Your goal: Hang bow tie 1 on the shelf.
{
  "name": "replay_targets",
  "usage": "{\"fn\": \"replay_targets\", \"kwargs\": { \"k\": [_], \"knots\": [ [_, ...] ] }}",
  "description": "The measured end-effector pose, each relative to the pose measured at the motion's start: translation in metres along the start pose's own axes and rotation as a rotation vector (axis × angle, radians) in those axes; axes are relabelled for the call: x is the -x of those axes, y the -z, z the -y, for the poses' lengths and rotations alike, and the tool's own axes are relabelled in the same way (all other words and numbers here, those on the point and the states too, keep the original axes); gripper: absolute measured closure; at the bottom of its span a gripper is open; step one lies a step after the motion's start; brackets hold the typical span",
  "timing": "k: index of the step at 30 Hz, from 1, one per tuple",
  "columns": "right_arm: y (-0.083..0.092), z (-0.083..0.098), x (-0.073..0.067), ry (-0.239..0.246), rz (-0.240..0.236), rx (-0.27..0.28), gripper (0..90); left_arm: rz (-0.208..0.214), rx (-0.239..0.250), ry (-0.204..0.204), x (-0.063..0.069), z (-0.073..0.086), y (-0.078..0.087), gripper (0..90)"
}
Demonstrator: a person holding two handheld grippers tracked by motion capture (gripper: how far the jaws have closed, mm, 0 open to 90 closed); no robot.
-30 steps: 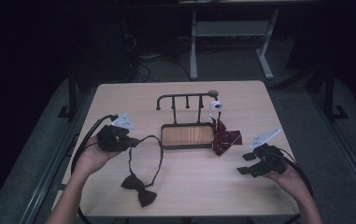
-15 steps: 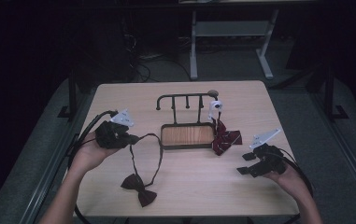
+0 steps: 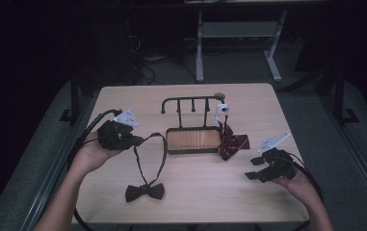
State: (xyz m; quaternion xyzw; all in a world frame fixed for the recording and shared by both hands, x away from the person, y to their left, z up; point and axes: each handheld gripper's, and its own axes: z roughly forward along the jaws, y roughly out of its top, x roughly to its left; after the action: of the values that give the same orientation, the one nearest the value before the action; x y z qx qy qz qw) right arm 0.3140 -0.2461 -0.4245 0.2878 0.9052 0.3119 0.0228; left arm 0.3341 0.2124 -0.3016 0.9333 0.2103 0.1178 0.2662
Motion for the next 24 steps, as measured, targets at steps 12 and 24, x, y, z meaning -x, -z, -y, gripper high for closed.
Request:
{"fn": "replay_targets", "kwargs": {
  "k": [12, 24],
  "knots": [
    [0.0, 0.002, 0.003, -0.01, -0.003, 0.003, 36.7, 0.012, -0.006, 0.003, -0.006, -0.006, 0.003, 89.9],
    [0.001, 0.005, 0.008, -0.016, -0.006, 0.01, 36.7, 0.018, 0.001, 0.008, -0.018, -0.018, 0.01, 90.0]
  ]
}}
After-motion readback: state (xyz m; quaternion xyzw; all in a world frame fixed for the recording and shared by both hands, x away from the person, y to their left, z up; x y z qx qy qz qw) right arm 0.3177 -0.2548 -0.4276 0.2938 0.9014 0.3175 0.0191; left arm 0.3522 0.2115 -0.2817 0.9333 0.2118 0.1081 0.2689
